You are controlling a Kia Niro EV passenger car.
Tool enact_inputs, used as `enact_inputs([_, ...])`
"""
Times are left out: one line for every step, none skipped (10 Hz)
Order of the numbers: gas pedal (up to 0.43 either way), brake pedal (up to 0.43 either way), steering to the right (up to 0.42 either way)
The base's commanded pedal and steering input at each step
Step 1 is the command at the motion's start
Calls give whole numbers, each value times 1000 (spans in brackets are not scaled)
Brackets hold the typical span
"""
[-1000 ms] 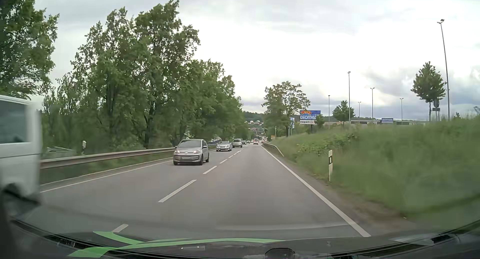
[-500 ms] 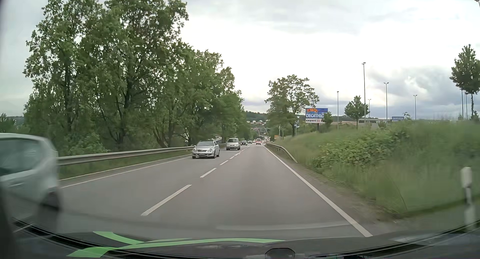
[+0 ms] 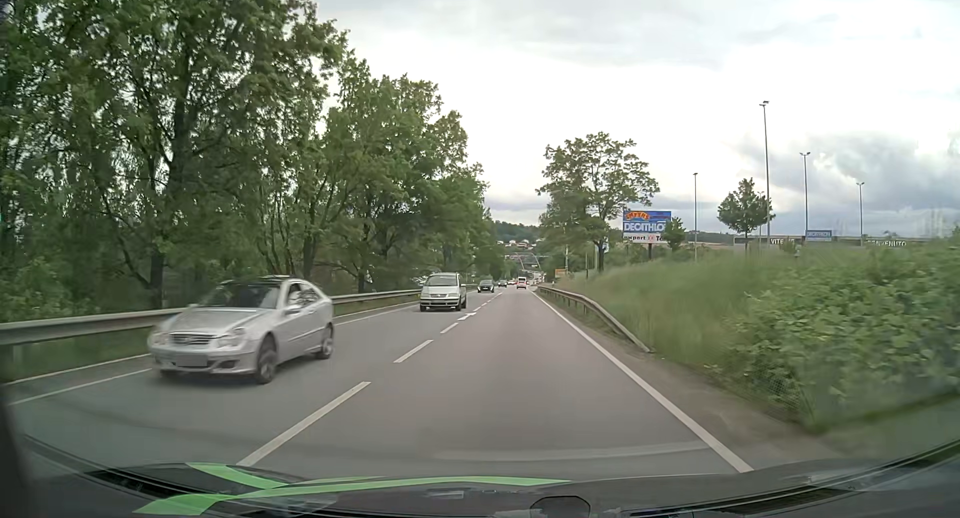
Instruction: Follow the waypoints while adhering to traffic rules and regulations
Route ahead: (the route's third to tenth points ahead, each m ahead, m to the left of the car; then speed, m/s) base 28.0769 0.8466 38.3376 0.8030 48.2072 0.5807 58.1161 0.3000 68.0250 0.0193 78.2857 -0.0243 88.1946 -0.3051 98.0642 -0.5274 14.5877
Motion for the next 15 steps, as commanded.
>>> enact_inputs([28, 0, -1])
enact_inputs([8, 0, -1])
enact_inputs([0, 0, -1])
enact_inputs([0, 0, 0])
enact_inputs([0, 0, -1])
enact_inputs([0, 0, 0])
enact_inputs([0, 0, 0])
enact_inputs([0, 0, 0])
enact_inputs([0, 0, 1])
enact_inputs([0, 0, 2])
enact_inputs([0, 0, 3])
enact_inputs([0, 0, 3])
enact_inputs([0, 0, 3])
enact_inputs([0, 0, 3])
enact_inputs([0, 0, 3])
